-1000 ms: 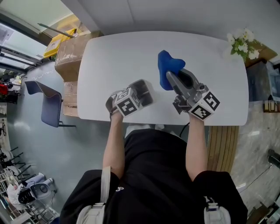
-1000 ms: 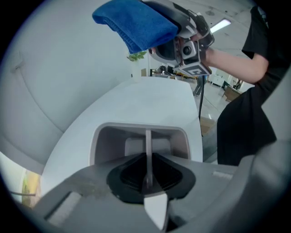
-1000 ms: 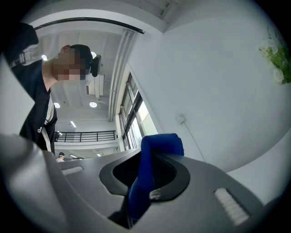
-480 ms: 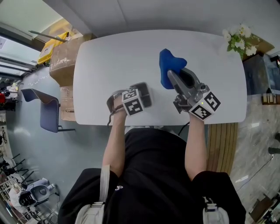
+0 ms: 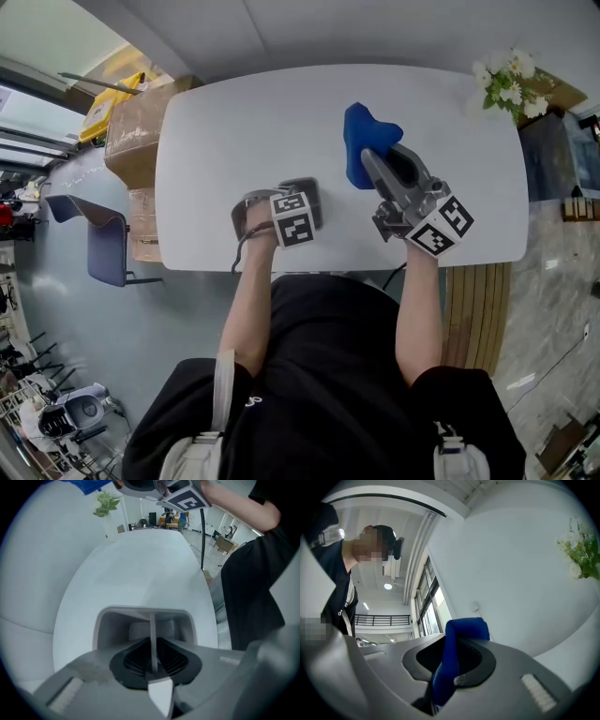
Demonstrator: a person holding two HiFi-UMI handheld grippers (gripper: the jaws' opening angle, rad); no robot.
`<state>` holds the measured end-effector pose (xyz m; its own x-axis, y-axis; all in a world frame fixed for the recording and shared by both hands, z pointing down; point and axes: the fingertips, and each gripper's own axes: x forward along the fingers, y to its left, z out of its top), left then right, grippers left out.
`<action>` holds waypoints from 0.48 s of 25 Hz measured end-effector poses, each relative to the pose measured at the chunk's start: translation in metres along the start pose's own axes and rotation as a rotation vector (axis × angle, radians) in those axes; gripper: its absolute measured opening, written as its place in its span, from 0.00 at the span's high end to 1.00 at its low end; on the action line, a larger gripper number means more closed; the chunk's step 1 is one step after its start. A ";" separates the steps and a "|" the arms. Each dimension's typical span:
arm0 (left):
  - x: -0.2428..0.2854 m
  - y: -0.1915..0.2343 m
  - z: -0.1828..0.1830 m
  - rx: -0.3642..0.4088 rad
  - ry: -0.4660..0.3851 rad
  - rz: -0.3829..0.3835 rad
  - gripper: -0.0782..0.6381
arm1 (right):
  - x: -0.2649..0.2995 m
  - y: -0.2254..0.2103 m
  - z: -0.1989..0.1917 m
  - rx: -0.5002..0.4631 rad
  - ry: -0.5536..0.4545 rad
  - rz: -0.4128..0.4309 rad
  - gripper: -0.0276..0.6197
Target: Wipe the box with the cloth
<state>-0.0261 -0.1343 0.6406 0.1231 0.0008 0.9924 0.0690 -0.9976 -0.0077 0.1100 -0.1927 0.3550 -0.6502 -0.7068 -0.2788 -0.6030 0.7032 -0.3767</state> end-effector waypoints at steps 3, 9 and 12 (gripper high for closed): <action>0.000 -0.003 -0.001 0.005 -0.002 0.004 0.82 | 0.002 0.004 0.001 -0.002 0.004 0.013 0.87; -0.027 0.003 -0.002 -0.102 -0.099 0.040 0.81 | 0.010 0.014 0.006 -0.021 0.015 0.051 0.87; -0.049 0.009 0.000 -0.169 -0.183 0.083 0.81 | 0.018 0.020 0.003 -0.058 0.050 0.051 0.87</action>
<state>-0.0311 -0.1435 0.5920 0.2991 -0.0845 0.9505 -0.1129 -0.9922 -0.0526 0.0873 -0.1915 0.3399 -0.7019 -0.6664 -0.2515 -0.5935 0.7424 -0.3109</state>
